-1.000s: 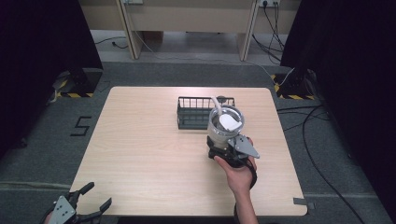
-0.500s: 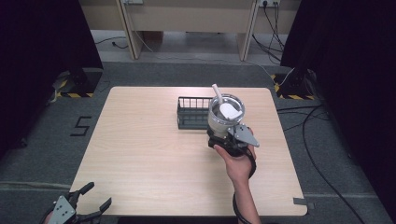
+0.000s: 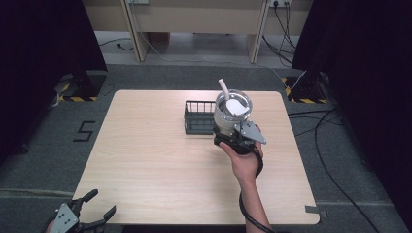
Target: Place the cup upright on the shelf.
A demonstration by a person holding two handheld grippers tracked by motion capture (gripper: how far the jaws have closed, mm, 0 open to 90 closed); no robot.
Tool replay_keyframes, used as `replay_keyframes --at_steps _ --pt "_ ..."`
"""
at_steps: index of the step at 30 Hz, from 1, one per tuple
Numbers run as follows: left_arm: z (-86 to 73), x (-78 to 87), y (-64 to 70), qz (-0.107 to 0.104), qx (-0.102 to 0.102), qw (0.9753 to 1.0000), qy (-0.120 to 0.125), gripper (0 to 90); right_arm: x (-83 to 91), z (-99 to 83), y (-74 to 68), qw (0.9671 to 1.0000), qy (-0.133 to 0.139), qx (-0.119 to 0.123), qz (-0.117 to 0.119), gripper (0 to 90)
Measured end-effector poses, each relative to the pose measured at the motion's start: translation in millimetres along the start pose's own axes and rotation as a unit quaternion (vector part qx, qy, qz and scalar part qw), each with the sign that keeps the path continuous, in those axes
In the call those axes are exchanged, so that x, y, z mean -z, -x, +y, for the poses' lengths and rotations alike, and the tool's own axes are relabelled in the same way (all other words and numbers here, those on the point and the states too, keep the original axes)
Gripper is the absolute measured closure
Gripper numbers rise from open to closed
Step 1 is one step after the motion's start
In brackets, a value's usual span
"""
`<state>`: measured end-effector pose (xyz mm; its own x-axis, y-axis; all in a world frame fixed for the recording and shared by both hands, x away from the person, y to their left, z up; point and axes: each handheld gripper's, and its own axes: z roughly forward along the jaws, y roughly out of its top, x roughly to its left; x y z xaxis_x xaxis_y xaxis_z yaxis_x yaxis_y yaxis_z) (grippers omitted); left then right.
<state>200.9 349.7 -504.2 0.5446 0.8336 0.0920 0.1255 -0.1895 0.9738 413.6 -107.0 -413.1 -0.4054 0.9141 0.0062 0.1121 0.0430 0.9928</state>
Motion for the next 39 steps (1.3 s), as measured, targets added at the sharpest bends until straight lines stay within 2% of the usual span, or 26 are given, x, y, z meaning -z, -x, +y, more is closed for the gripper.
replay_keyframes --at_steps 23,39 --pt "-0.6 0.4 -0.7 0.002 0.005 1.0 0.002 18.1 -34.6 18.9 0.2 0.9999 -0.001 0.001 -0.013 10.0" --pt "-1.0 0.7 -1.1 0.004 0.007 1.0 0.001 18.2 -51.1 31.8 2.8 0.9999 0.001 -0.002 -0.015 10.0"
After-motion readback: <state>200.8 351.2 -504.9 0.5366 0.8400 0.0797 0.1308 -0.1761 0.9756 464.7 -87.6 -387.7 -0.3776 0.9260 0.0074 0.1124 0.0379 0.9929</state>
